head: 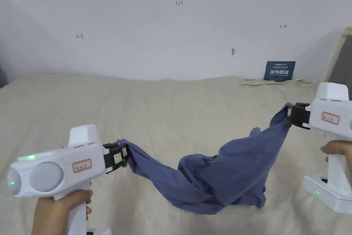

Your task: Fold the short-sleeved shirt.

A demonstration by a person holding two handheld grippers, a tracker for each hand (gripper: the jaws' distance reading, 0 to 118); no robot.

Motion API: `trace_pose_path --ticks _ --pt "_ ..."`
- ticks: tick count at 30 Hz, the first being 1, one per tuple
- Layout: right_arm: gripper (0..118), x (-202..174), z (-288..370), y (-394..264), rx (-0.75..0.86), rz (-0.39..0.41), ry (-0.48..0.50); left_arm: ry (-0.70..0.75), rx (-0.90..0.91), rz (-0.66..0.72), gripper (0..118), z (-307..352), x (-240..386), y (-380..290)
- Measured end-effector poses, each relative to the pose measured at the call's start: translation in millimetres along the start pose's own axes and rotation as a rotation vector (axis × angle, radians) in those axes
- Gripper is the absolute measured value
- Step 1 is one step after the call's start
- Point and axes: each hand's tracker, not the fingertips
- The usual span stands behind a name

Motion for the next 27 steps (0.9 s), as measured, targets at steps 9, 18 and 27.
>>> trace_pose_path --ticks 9,18,27 --pt "7 21 0 59 0.086 -0.056 -0.069 0.140 0.127 -0.040 4 9 -15 96" --pt "7 31 -10 91 0.137 -0.139 -0.076 0.199 0.153 -0.042 4 -10 -26 153" --pt "7 18 -38 102 0.149 -0.115 -0.077 0.245 0.157 -0.063 4 -33 -34 171"
